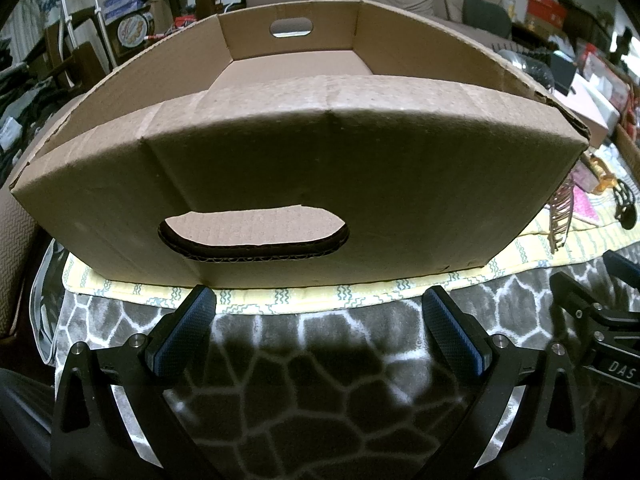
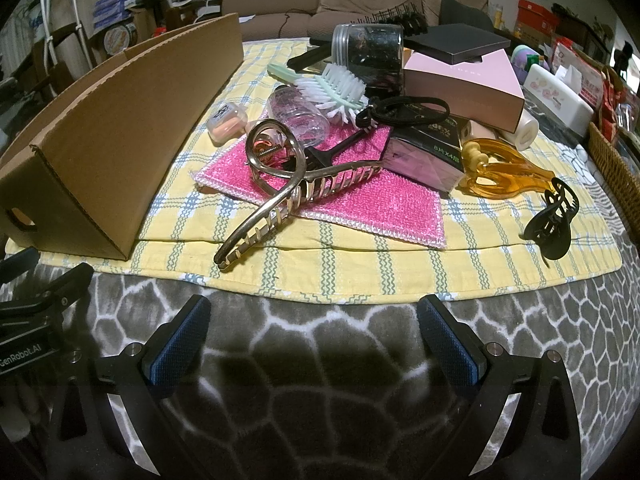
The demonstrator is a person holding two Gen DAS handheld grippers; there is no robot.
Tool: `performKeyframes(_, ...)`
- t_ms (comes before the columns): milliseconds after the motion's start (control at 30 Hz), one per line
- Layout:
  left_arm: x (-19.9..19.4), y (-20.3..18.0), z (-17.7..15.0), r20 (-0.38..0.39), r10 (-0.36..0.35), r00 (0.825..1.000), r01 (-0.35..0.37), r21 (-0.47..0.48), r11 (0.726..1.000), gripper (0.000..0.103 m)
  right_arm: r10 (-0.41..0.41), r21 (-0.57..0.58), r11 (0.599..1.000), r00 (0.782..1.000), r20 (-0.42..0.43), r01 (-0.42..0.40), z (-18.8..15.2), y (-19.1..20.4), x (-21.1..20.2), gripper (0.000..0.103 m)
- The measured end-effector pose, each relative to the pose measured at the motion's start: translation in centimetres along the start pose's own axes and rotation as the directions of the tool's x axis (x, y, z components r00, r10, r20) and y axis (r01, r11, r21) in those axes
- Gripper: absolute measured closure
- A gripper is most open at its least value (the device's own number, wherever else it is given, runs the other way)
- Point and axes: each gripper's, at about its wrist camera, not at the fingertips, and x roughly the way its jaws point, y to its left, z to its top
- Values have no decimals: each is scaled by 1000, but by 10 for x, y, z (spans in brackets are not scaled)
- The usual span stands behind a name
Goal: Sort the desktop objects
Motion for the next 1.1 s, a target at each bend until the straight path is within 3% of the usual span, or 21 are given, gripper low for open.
performKeyframes(1100,0,-2,1,-1,-5,1000,5,23,1000,0,-3,0,1000,1000,-1,3,-2,0,1,0)
